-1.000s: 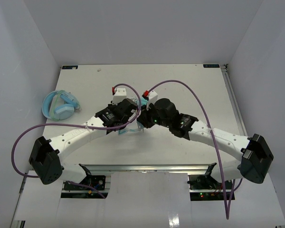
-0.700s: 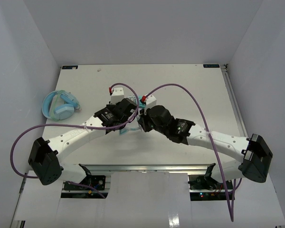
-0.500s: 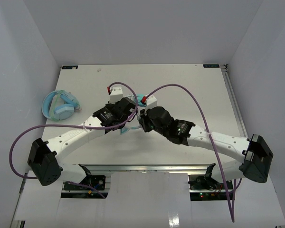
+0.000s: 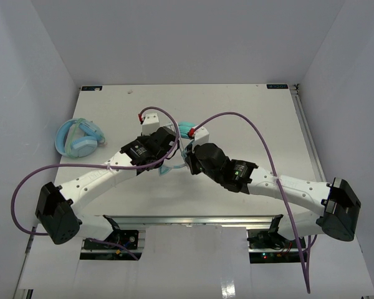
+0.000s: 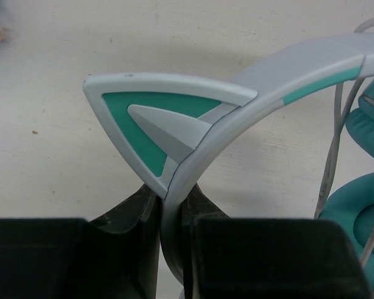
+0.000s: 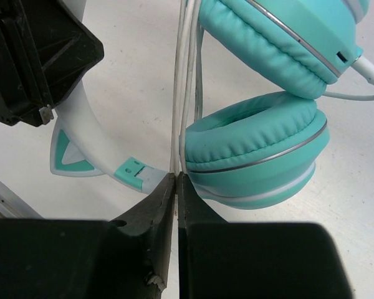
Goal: Wrap the headphones
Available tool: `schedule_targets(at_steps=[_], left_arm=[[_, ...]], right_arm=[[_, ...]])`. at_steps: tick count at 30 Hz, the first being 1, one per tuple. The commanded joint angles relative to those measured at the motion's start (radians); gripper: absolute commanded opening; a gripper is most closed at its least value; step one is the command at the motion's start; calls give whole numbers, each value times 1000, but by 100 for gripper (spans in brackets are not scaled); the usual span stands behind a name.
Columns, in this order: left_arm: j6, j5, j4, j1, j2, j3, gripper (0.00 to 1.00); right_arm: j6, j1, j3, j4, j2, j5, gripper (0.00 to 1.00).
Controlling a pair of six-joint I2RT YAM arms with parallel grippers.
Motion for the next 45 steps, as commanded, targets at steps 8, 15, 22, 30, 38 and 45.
schedule_targets(at_steps=[8, 15, 22, 30, 38, 45], left_arm=[[-80, 55, 50, 66, -82, 57, 0], [-77, 80, 73, 70, -90, 42, 0], [-46, 117, 119, 70, -88, 16, 0], [-15, 135, 146, 71, -65, -6, 0], [10, 128, 169, 72, -60, -8, 0], [38, 149, 210, 72, -50, -16, 0]], right_arm=[[16, 13, -36, 10, -24, 63, 8], [7, 13, -22, 6, -22, 67, 8], [1, 14, -5, 6, -4, 78, 15], [15, 14, -11, 6, -8, 110, 20], [13, 16, -28, -51, -65, 101, 39], [16, 16, -117, -80, -155, 87, 49]])
